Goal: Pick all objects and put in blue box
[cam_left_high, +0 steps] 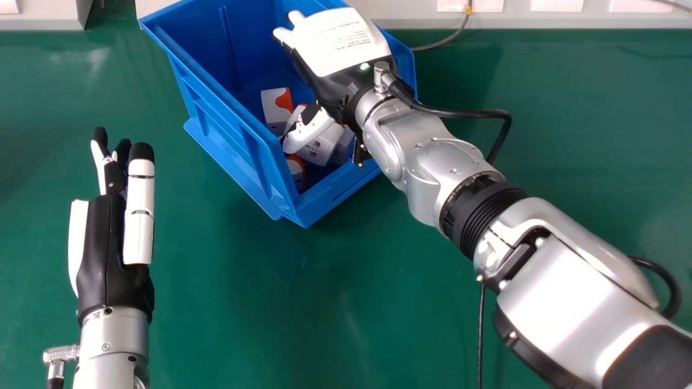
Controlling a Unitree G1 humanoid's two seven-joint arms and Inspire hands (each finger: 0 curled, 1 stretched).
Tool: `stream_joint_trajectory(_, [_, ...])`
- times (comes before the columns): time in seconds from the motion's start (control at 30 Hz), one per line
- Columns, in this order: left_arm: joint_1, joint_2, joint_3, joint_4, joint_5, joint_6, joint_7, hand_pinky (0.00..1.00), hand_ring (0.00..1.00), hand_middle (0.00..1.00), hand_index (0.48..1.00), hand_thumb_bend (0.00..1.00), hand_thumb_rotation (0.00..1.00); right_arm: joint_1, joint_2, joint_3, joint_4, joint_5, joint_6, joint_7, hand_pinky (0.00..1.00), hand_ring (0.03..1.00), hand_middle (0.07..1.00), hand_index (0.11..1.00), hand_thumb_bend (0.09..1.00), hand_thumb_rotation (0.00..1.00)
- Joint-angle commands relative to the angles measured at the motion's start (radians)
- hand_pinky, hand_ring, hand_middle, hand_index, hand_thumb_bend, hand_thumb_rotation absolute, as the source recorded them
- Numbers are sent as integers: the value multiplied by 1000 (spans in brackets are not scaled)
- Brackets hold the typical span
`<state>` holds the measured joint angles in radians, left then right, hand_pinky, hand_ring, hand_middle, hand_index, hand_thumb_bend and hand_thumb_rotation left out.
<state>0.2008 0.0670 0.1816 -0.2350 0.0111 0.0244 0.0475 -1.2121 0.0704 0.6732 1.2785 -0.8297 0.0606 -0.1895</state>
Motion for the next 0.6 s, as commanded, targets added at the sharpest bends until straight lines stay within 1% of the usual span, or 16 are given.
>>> stream_joint_trajectory(0.0, [-12,7,-1,-5,6,-15,2,995,1000,1000,1000,423,1000,-17,-21,-12,-31,9,16,-21,898,983,999,937,770,546])
stream_joint_trajectory(0.13, [-12,6,0,-5,1,-13,0,995,1000,1000,1000,423,1000,-5,-58,-35,-76,24,16,-12,897,983,1000,942,744,530])
stream_joint_trajectory(0.2, [-15,5,1,-6,0,-8,1,995,1000,1000,1000,423,1000,28,-88,-58,-152,39,23,-17,902,985,1000,944,723,513])
stream_joint_trajectory(0.27, [-19,5,2,-2,-3,-6,1,995,1000,1000,1000,423,1000,81,-121,-83,-260,51,37,-19,909,984,1000,945,683,489])
stream_joint_trajectory(0.4, [-20,11,9,5,-10,-11,-6,998,1000,1000,1000,420,1000,277,-200,-146,-615,43,90,-36,922,985,1000,948,594,458])
stream_joint_trajectory(0.43, [-19,14,11,5,-12,-12,-8,998,1000,1000,1000,420,1000,335,-220,-160,-719,34,104,-34,922,985,1000,948,594,458])
stream_joint_trajectory(0.47, [-18,16,12,6,-12,-14,-9,998,1000,1000,1000,419,1000,389,-237,-173,-813,26,115,-31,925,985,1000,948,574,453])
stream_joint_trajectory(0.5, [-18,18,13,7,-13,-14,-10,999,1000,1000,1000,418,1000,452,-254,-190,-917,20,122,-30,929,986,1000,949,537,448])
stream_joint_trajectory(0.57, [-20,23,17,8,-16,-13,-14,1000,1000,1000,1000,417,1000,580,-283,-227,-1106,21,116,-39,929,985,1000,950,511,444])
